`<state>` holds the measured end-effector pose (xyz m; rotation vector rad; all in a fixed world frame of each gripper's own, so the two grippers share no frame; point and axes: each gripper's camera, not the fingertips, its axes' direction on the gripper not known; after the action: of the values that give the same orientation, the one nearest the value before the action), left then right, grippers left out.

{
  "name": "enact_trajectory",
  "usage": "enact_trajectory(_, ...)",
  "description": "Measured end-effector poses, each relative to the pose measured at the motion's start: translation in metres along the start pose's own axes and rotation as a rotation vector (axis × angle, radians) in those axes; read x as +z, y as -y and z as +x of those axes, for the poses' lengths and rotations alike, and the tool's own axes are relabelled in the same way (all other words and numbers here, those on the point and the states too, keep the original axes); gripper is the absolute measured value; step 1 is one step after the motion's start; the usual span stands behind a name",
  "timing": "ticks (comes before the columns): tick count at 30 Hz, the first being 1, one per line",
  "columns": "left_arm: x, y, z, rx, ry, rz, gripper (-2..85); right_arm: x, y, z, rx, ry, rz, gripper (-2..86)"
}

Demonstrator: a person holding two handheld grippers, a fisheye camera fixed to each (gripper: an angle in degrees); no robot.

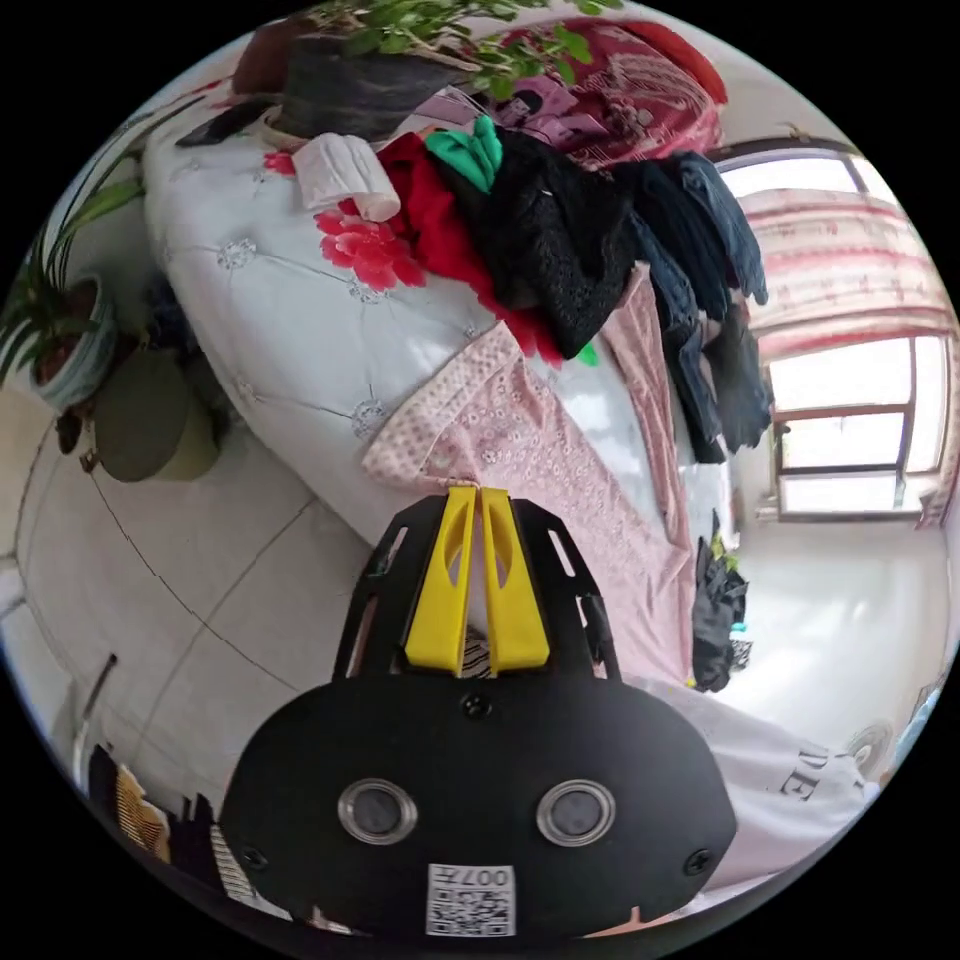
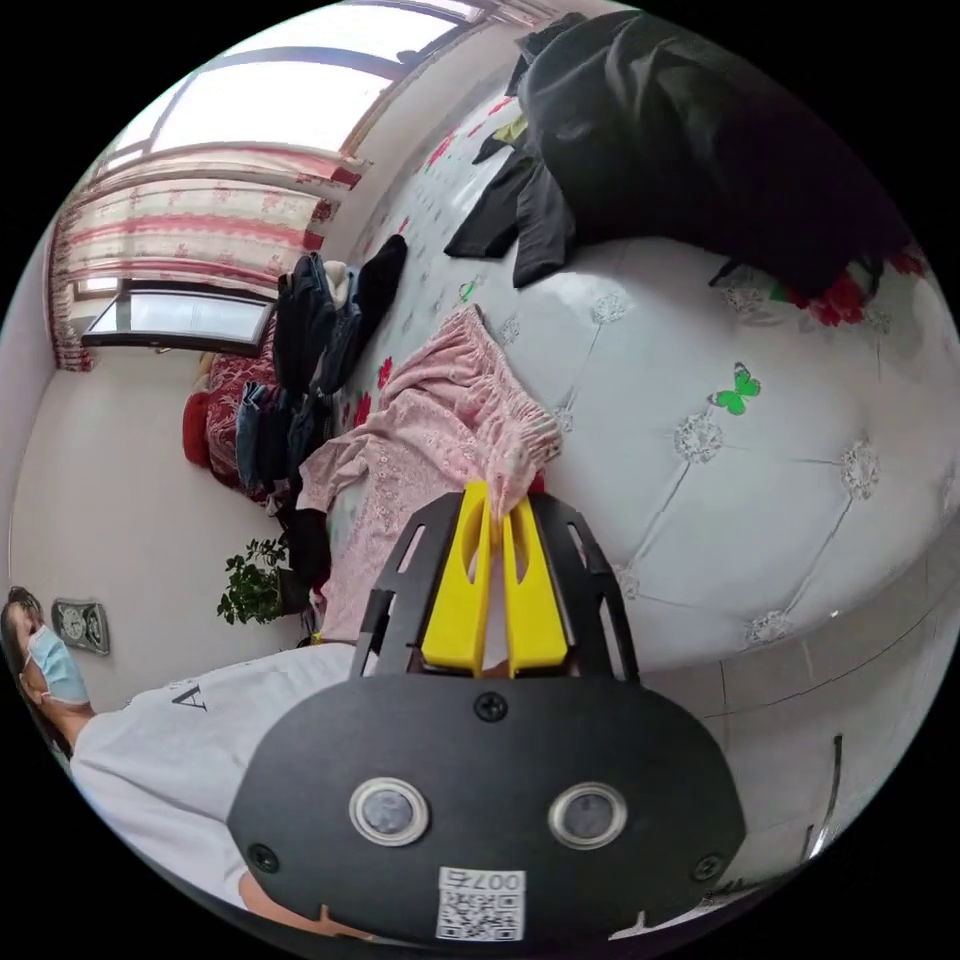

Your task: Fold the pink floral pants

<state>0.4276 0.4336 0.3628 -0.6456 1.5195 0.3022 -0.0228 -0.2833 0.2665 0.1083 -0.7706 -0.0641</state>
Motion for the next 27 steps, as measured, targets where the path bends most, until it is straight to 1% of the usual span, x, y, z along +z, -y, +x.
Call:
enact_trajectory(4,0.01,-0.007,0.003,0.037,0.085,-0.047,-0.7,0.019,-0.01,-0.008,-0.053,-0.203,-0.079,0.1)
enact_trajectory(7,0.023,-0.013,-0.003,0.01,0.092,-0.063,0.1,0.039,-0.017,0.006,0.021,-0.312,-0.094,1.2)
enact_trajectory(9,0.025,-0.015,-0.001,0.002,0.102,-0.041,2.1,0.039,-0.021,0.008,0.067,-0.359,-0.042,1.7)
enact_trajectory(10,0.024,-0.014,0.001,0.003,0.118,-0.034,2.8,0.034,-0.024,0.003,0.079,-0.393,0.027,2.0)
enact_trajectory(11,0.02,-0.012,0.007,0.013,0.158,-0.021,3.4,0.028,-0.025,-0.008,0.067,-0.426,0.1,2.3)
enact_trajectory(13,0.013,-0.005,0.023,0.06,0.216,0.008,4.3,0.026,-0.021,-0.029,0.01,-0.465,0.167,2.6)
enact_trajectory(15,0.008,0.011,0.054,0.155,0.277,0.061,5.4,0.037,-0.009,-0.05,-0.056,-0.483,0.173,2.9)
enact_trajectory(17,0.012,0.028,0.084,0.227,0.294,0.107,5.9,0.068,0.016,-0.077,-0.144,-0.454,0.127,3.4)
enact_trajectory(20,0.034,0.064,0.141,0.367,0.254,0.144,6.3,0.122,0.048,-0.111,-0.225,-0.418,0.067,4.0)
enact_trajectory(24,0.098,0.122,0.218,0.516,0.208,0.085,7.7,0.195,0.084,-0.151,-0.318,-0.405,-0.014,5.2)
enact_trajectory(27,0.15,0.165,0.262,0.586,0.229,0.032,8.5,0.253,0.113,-0.173,-0.373,-0.463,-0.091,6.4)
